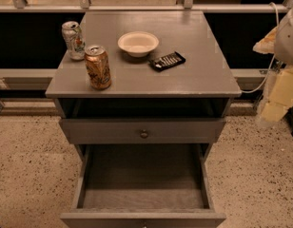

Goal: Place orange can into middle drawer

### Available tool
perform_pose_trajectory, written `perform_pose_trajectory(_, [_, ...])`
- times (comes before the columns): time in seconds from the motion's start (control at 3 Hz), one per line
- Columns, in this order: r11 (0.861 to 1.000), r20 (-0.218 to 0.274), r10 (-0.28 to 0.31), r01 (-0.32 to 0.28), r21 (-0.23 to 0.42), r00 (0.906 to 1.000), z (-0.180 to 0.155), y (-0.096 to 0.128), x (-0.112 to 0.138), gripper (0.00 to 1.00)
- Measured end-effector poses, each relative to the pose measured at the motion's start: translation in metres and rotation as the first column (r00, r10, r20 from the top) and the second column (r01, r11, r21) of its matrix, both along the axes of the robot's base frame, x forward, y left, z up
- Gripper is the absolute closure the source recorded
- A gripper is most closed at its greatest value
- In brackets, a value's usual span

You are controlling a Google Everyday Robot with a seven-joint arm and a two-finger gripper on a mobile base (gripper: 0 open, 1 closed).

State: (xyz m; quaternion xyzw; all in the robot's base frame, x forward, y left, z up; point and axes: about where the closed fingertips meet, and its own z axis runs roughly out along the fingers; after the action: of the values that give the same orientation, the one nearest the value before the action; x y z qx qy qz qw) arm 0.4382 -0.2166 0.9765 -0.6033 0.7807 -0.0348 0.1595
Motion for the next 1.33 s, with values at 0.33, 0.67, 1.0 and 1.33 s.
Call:
perform_pose_trajectory(0.33, [1.0, 0.005, 0.002, -0.002, 0.002, 1.0, 0.001, 0.001, 0.001, 0.0])
perform_pose_trajectory(0.67, [0.993, 0.043, 0.086, -0.089, 0.074, 0.9953, 0.0, 0.044, 0.037, 0.0])
perform_pose_trajectory(1.0, [0.96, 0.105, 0.216, -0.231, 0.157, 0.9707, 0.001, 0.12, 0.087, 0.0])
perform_pose_trajectory(1.33, [0.903, 0.179, 0.298, -0.338, 0.266, 0.9377, 0.004, 0.187, 0.123, 0.0])
